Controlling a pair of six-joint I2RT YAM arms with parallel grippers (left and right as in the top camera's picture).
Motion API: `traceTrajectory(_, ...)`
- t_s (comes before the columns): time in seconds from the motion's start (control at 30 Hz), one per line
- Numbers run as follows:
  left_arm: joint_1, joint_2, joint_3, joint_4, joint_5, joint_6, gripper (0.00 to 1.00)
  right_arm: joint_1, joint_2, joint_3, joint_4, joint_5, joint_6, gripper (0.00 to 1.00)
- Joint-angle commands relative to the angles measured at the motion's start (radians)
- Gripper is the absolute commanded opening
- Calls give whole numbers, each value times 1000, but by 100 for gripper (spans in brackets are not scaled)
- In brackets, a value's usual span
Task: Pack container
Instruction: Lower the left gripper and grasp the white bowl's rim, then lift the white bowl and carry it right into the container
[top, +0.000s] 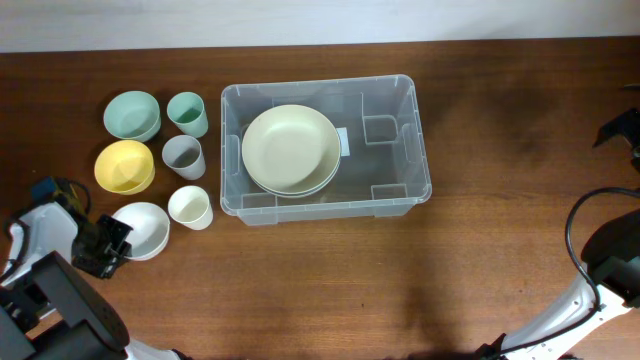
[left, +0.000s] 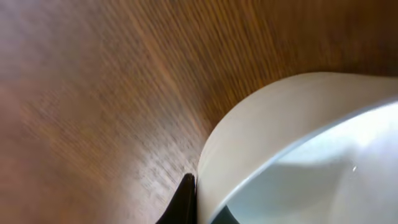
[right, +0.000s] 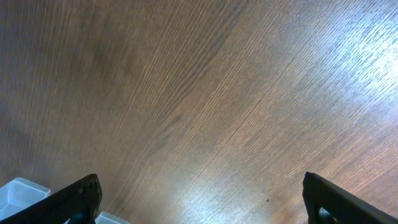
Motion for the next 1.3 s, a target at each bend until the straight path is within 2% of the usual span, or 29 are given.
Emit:
traceTrajectory(0.0,5,2,120,-66,-27,-2,1,4,-21,-4,0,5,9,99)
traceTrajectory(0.3,5,2,467,-334,-148,-2,1,4,-21,-4,0,5,9,99)
traceTrajectory(0.47,-5,2,719,-438,-142,-2,1,4,-21,-4,0,5,9,99)
traceTrajectory(0.6,-67,2,900,-443,-53,-1,1,4,-21,-4,0,5,9,99)
traceTrajectory(0.8,-305,2,1034,-343,39,3,1,4,-21,-4,0,5,9,99)
traceTrajectory(1.07,-786,59,1033,-85,27,55,1,4,-21,-4,0,5,9,99)
traceTrajectory(1.27,-1033,188,1033,15,-130,77,1,4,-21,-4,0,5,9,99)
